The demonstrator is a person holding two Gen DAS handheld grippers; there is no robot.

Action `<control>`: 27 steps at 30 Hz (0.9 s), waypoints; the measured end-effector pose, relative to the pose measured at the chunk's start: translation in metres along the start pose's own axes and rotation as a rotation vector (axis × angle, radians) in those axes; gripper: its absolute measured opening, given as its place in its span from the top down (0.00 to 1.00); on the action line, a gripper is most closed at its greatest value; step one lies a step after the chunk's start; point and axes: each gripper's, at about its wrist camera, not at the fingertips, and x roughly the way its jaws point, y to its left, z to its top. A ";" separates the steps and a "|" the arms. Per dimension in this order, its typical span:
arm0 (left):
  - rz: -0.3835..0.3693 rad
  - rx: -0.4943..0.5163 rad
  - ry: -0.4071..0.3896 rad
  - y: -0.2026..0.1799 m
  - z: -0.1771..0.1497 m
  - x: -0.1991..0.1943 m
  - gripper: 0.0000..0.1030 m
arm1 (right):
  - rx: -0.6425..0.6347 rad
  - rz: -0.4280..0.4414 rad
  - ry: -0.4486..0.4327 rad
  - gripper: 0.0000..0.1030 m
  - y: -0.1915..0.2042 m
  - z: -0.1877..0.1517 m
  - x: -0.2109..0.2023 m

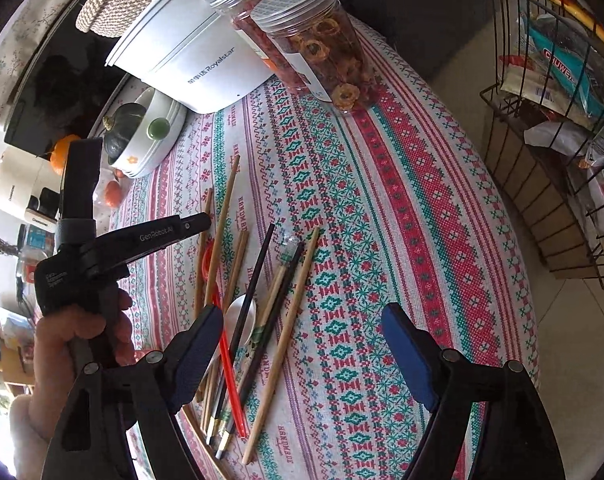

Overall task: Organize utensils
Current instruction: 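Grasp a wooden chopstick with the left gripper and lift it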

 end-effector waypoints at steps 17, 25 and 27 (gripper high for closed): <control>-0.143 0.064 -0.267 0.037 -0.054 -0.149 0.94 | -0.050 -0.033 -0.003 0.45 0.014 -0.009 0.010; -0.233 0.113 -0.418 0.051 -0.099 -0.203 0.95 | -0.076 -0.067 0.026 0.74 0.024 -0.010 0.041; -0.254 0.118 -0.451 0.058 -0.114 -0.210 0.95 | -0.077 -0.089 0.030 0.82 0.026 -0.010 0.049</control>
